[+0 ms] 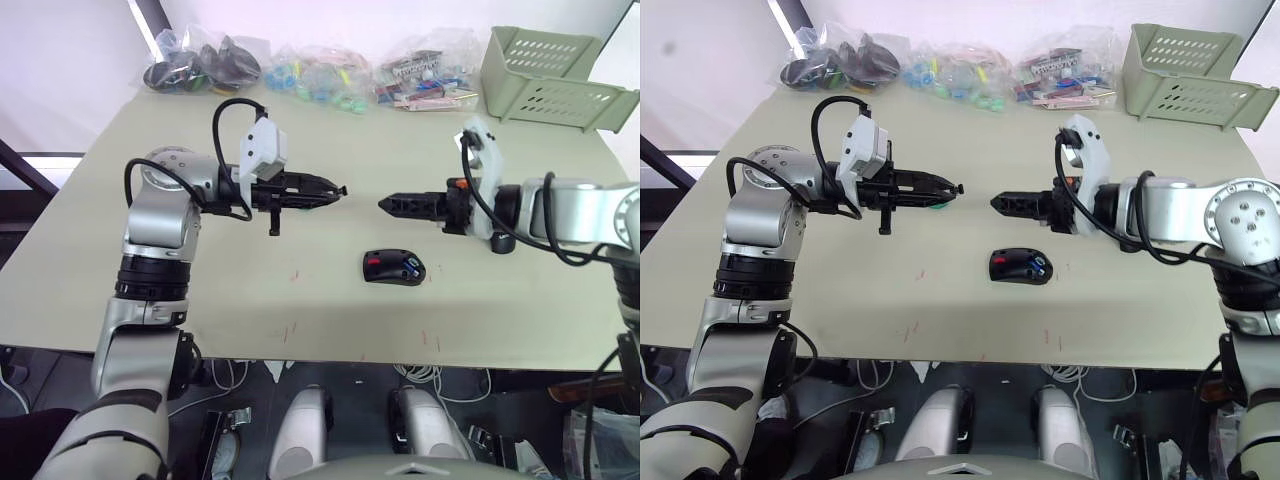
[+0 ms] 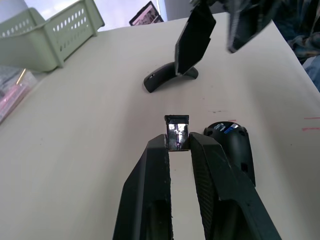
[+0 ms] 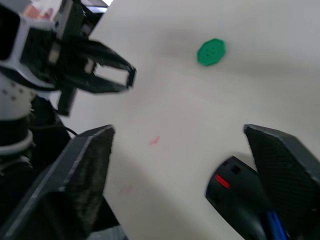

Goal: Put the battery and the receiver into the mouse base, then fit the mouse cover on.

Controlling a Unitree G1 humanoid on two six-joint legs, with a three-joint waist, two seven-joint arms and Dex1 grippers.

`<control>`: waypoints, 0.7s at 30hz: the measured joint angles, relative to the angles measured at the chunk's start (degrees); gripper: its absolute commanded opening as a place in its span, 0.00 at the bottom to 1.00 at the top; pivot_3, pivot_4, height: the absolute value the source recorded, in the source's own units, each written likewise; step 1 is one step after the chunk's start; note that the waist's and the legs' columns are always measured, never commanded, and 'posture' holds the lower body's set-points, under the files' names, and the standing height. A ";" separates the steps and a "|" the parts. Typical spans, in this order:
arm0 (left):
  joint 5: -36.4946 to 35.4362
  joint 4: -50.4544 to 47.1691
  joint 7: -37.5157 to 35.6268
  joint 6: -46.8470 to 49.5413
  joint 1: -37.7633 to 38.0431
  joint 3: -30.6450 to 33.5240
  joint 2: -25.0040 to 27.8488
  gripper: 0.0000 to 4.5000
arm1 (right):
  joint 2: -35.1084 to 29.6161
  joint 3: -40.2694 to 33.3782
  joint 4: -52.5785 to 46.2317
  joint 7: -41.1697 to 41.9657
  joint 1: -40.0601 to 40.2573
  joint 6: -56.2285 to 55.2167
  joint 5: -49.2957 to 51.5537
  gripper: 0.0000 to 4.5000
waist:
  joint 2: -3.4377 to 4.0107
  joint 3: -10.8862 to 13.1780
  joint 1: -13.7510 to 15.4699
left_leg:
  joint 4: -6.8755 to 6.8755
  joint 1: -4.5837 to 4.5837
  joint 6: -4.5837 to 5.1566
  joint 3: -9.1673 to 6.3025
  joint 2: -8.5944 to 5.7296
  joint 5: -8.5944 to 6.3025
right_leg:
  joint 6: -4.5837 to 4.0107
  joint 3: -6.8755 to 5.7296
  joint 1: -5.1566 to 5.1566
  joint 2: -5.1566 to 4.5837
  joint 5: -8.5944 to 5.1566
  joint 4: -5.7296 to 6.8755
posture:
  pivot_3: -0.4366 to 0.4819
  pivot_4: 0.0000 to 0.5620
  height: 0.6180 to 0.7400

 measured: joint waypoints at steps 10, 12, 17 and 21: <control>-1.07 -2.00 0.17 -1.22 0.25 -1.49 0.48 0.13 | 7.00 -2.54 13.55 -2.37 -7.19 7.82 0.53 0.55 | 0.04 0.02 0.04 | -0.03 -0.14 0.00 0.04 -0.01 0.00 | 0.00 0.01 -0.15 -0.01 0.00 -0.01 | 0.48 0.27 1.00; -1.07 -2.01 0.17 -1.28 0.25 -1.63 0.49 0.13 | 7.14 -2.56 13.93 -2.45 -7.41 8.23 0.54 0.49 | 0.04 0.02 0.01 | -0.04 -0.13 0.00 0.03 -0.01 0.00 | 0.00 0.01 -0.15 -0.01 0.00 -0.01 | 0.48 0.27 1.00; -1.55 -2.01 0.26 -2.01 0.24 -2.78 0.49 0.13 | 9.31 -4.31 16.05 -3.05 -7.71 10.07 0.55 0.38 | 0.11 0.07 -0.07 | -0.04 -0.13 0.00 0.02 0.00 0.00 | 0.00 0.01 -0.17 0.01 0.00 0.02 | 0.48 0.27 1.00; -1.98 -2.00 0.77 -2.74 0.20 -3.21 0.49 0.13 | 10.91 -4.94 17.01 -4.05 -7.93 10.82 0.55 0.38 | 0.12 0.07 -0.10 | -0.05 -0.14 0.00 0.03 0.00 0.00 | 0.00 0.01 -0.19 0.01 0.00 0.01 | 0.48 0.27 1.00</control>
